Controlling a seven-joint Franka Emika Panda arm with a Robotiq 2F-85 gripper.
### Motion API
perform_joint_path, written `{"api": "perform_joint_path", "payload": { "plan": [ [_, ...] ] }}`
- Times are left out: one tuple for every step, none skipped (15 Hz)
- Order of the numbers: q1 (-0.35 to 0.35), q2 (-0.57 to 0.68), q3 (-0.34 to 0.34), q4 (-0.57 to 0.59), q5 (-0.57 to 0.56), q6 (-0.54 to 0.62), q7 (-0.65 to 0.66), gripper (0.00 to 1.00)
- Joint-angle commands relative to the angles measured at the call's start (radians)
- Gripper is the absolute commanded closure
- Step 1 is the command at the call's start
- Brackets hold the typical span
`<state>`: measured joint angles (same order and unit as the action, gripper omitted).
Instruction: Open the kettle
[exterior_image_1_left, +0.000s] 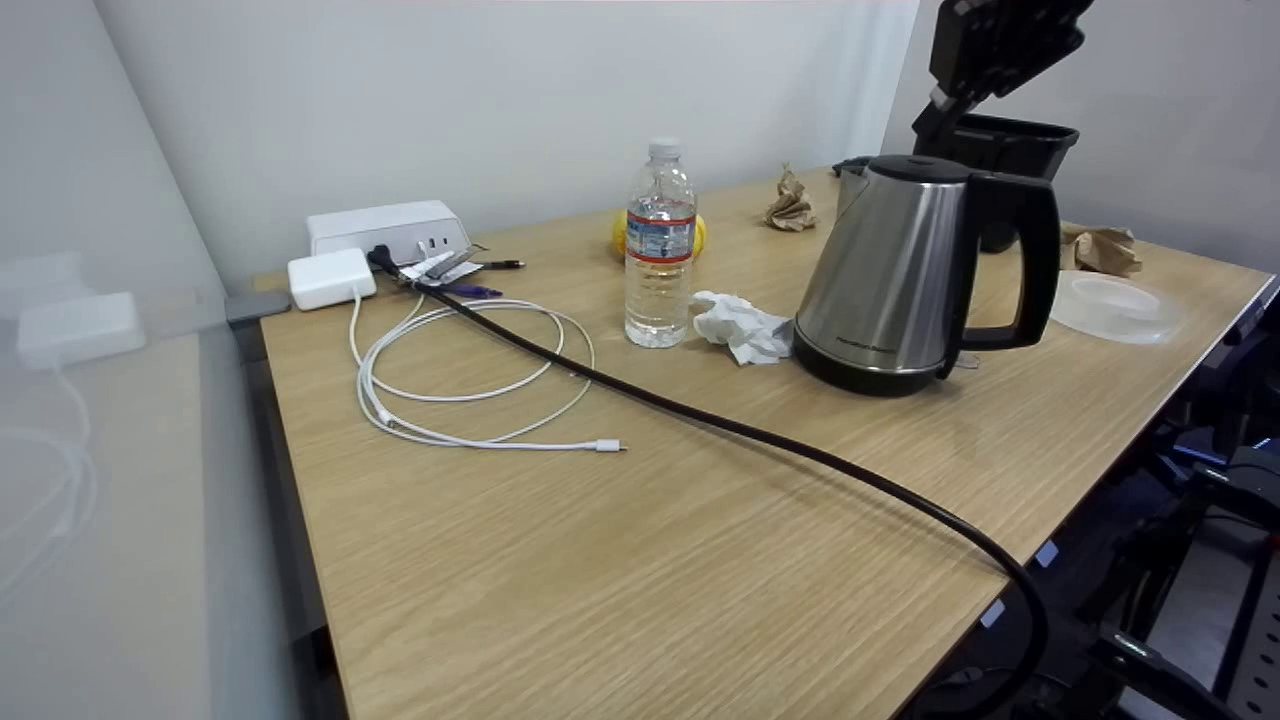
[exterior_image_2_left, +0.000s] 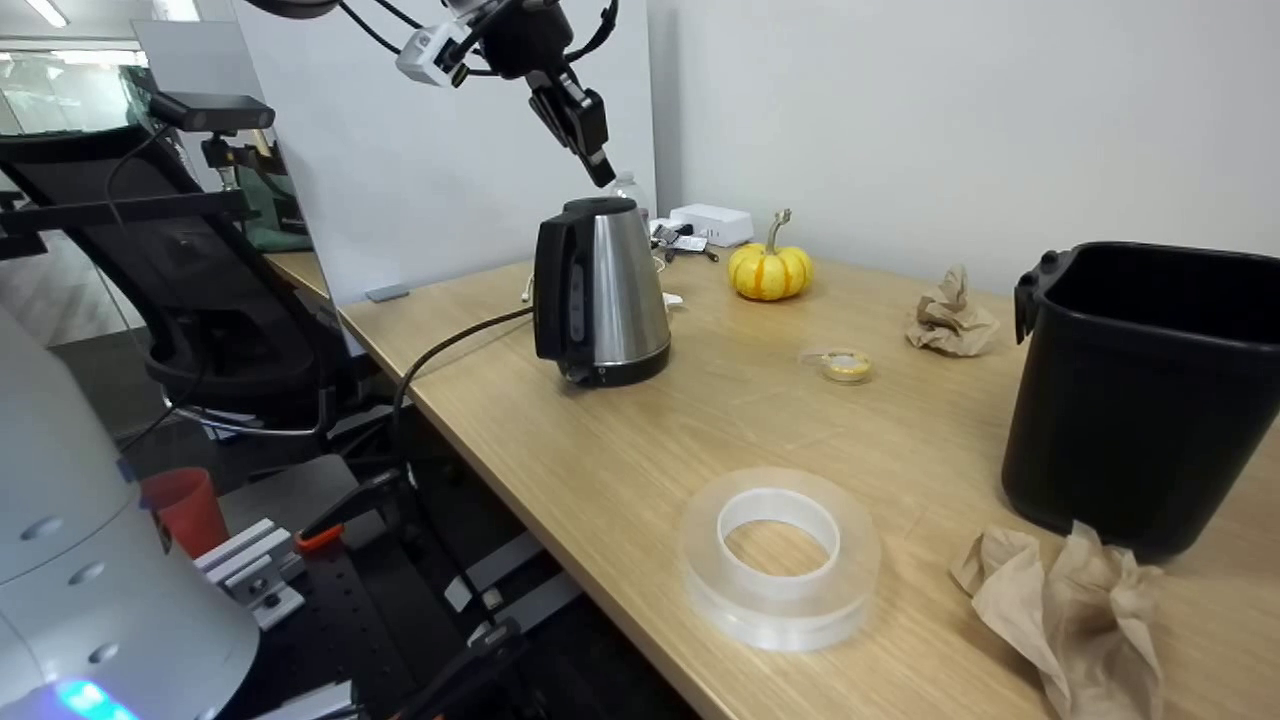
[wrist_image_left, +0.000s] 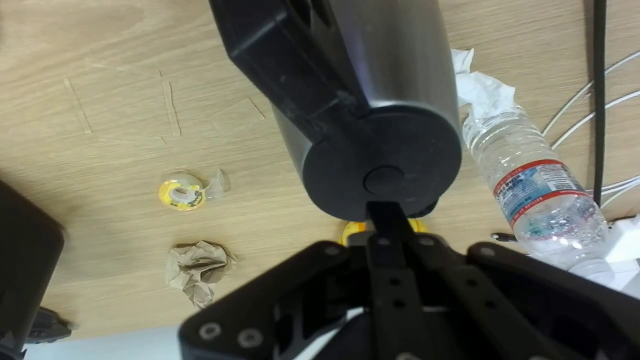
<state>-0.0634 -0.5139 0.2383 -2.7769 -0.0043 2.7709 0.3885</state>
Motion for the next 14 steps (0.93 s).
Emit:
{"api": "perform_joint_path", "payload": {
  "plan": [
    [-0.016, 0.023, 0.021, 0.001, -0.018, 0.027, 0.018, 1.0],
    [-0.019, 0.03, 0.02, 0.001, -0.021, 0.033, 0.014, 1.0],
    [-0.024, 0.035, 0.023, 0.001, -0.025, 0.037, 0.015, 1.0],
    [-0.027, 0.031, 0.031, 0.001, -0.03, 0.033, 0.022, 1.0],
    [-0.028, 0.032, 0.035, 0.001, -0.034, 0.033, 0.026, 1.0],
    [-0.029, 0.031, 0.041, 0.001, -0.037, 0.033, 0.031, 1.0],
    [-0.029, 0.033, 0.043, 0.001, -0.038, 0.035, 0.031, 1.0],
    [-0.029, 0.035, 0.047, 0.001, -0.04, 0.037, 0.032, 1.0],
    [-0.027, 0.036, 0.05, 0.001, -0.041, 0.038, 0.034, 1.0],
    [-0.03, 0.039, 0.054, 0.001, -0.044, 0.041, 0.035, 1.0],
    [-0.04, 0.041, 0.061, 0.001, -0.054, 0.043, 0.04, 1.0],
    [-0.046, 0.041, 0.064, 0.001, -0.06, 0.044, 0.044, 1.0],
    [-0.053, 0.042, 0.067, 0.001, -0.07, 0.045, 0.05, 1.0],
    [-0.062, 0.042, 0.071, 0.001, -0.08, 0.048, 0.056, 1.0]
  ]
}}
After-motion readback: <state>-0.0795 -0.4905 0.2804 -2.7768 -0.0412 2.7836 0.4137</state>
